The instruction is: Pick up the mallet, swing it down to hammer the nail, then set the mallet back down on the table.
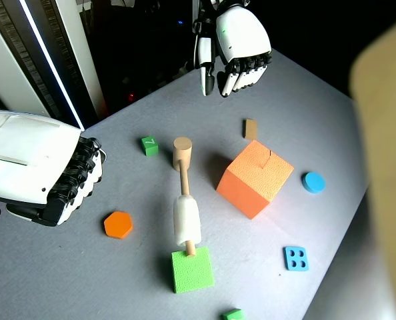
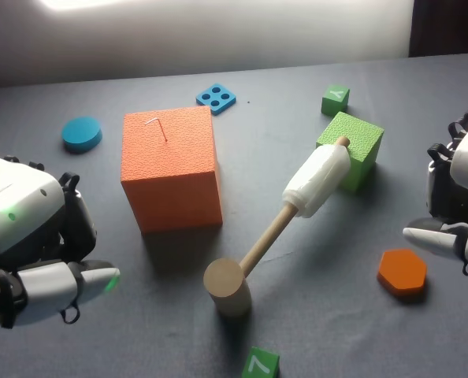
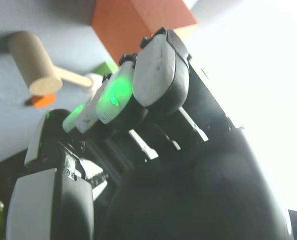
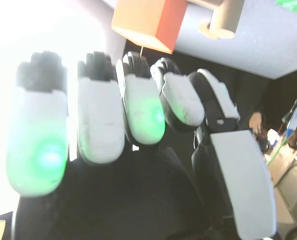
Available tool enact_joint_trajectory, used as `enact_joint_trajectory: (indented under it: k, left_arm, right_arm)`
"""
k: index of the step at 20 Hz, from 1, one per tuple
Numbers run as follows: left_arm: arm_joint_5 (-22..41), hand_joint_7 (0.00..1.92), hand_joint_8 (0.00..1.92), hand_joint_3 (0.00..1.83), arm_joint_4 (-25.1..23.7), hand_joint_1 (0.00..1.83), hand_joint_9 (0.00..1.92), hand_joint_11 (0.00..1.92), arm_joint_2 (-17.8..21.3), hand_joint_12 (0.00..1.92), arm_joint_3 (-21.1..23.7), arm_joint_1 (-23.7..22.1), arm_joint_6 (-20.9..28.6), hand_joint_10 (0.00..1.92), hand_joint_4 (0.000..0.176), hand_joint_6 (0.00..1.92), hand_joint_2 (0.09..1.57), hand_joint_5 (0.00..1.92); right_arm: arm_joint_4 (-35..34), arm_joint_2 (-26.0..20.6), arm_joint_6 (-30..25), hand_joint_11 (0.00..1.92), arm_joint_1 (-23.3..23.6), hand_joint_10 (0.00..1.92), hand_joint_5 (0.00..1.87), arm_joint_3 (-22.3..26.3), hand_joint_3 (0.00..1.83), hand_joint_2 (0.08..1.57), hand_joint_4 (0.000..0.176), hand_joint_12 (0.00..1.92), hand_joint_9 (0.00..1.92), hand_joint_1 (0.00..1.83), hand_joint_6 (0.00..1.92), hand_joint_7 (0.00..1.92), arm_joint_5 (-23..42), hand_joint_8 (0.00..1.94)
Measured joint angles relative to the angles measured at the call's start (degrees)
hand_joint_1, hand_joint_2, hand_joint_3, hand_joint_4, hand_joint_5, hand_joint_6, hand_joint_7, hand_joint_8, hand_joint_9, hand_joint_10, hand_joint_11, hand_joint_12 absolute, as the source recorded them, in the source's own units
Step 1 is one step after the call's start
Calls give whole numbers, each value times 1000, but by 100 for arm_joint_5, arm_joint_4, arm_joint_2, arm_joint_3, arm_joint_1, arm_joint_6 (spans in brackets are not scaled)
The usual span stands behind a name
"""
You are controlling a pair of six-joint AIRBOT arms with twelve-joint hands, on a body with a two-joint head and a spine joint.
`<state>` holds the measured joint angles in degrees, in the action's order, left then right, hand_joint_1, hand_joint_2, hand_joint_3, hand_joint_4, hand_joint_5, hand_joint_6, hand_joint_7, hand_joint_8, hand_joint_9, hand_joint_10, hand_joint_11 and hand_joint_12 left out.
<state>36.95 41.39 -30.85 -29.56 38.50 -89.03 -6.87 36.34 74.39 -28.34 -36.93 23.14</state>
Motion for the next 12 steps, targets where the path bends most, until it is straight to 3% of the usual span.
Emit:
enact_joint_trajectory:
  k: [2, 8, 11, 12]
  left_arm:
    - [-61, 110, 2, 17, 22, 0, 99, 0, 0, 149, -24, 26, -9, 1, 0, 2, 1251, 83]
    - [-101, 83, 0, 1, 0, 0, 72, 0, 0, 139, -66, 33, 13, 0, 0, 0, 1260, 55]
    - [-173, 91, 4, 1, -612, 0, 70, 0, 0, 137, -205, 273, 636, 1, 0, 8, 1261, 72]
    - [-186, 74, 3, 0, -1010, 0, 54, 0, 0, 100, -308, 396, 1036, 0, 0, 2, 1259, 59]
  right_arm:
    - [-9, 7, 20, 2, 0, 2, 89, -13, 13, 1206, 0, 4, 32, 0, 0, 79, -28, 0]
    - [0, 120, 120, 3, 7, 10, 111, -24, 13, 1220, 0, 2, 52, 0, 9, 95, 9, 9]
    - [-4, 166, 400, 4, -17, 4, 102, -26, 8, 1214, 0, 2, 41, 20, 4, 83, 63, 3]
    - [0, 232, 417, 0, -20, 11, 106, -81, 13, 1165, 0, 127, 57, 191, 9, 88, 118, 11]
